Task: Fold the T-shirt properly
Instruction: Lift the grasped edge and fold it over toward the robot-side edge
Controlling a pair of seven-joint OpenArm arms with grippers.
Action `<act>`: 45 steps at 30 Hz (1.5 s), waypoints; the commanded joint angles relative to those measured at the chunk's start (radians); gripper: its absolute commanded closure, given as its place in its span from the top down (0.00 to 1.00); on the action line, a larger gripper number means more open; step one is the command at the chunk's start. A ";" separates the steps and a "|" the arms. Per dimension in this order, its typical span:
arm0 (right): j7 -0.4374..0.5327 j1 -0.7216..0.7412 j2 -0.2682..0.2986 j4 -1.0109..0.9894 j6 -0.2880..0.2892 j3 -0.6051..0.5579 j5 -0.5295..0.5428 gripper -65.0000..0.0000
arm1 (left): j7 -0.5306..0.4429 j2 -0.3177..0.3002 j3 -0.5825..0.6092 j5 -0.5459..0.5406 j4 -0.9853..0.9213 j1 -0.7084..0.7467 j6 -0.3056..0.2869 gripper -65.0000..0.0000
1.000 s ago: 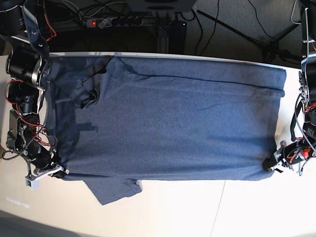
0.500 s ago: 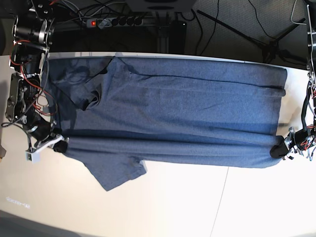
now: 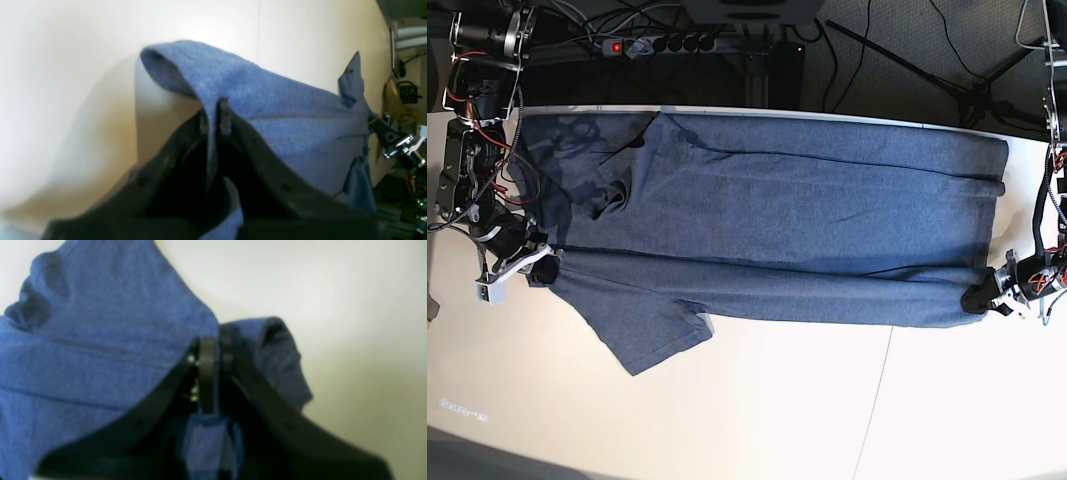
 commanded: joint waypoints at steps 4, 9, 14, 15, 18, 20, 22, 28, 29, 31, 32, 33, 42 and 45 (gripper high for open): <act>0.029 0.022 0.020 0.017 0.093 0.006 0.004 0.00 | -0.012 -0.022 -0.003 0.013 0.016 -0.021 -0.028 0.00; 0.029 0.021 0.019 0.017 0.093 0.006 -0.001 0.00 | -0.065 -0.022 -0.003 0.079 0.016 -0.022 -0.028 0.00; 0.025 0.022 0.020 0.017 0.089 0.006 -0.036 0.53 | -0.076 -0.022 -0.003 0.092 0.016 -0.022 -0.028 0.00; 0.025 0.022 0.020 0.017 0.089 0.006 -0.030 0.62 | -0.080 -0.022 -0.003 0.092 0.016 -0.022 -0.028 0.00; 0.026 0.031 0.020 0.019 0.089 0.006 0.002 0.67 | -0.083 -0.022 -0.003 0.093 0.016 -0.022 -0.028 0.00; 0.026 0.053 0.020 0.021 0.089 0.006 0.013 0.67 | -0.083 -0.022 -0.003 0.093 0.016 -0.022 -0.028 0.00; 0.025 0.087 0.020 0.021 0.089 0.006 0.009 0.67 | -0.083 -0.022 -0.003 0.093 0.016 -0.022 -0.028 0.00; -0.016 0.232 -0.001 -0.006 0.089 0.005 -0.081 0.67 | -0.083 -0.022 -0.003 0.105 0.016 -0.022 -0.028 0.00; -0.023 0.261 -0.011 -0.029 0.089 0.004 -0.100 0.67 | -0.083 -0.022 -0.003 0.104 0.016 -0.022 -0.028 0.00; -0.022 0.315 -0.026 -0.102 0.089 -0.009 -0.125 0.67 | -0.084 -0.022 -0.003 0.103 0.016 -0.022 -0.028 0.00; -0.015 0.343 -0.031 -0.148 0.088 -0.021 -0.128 0.67 | -0.084 -0.022 -0.003 0.103 0.016 -0.022 -0.028 0.00; -0.004 0.368 -0.035 -0.198 0.088 -0.035 -0.133 0.67 | -0.084 -0.022 -0.003 0.103 0.016 -0.022 -0.028 0.00; 0.029 0.537 -0.087 -0.558 0.074 -0.185 -0.158 0.67 | -0.083 -0.022 -0.003 0.103 0.016 -0.022 -0.028 0.00; 0.033 0.536 -0.113 -0.572 0.075 -0.185 -0.161 0.67 | -0.083 -0.022 -0.003 0.103 0.016 -0.022 -0.028 0.00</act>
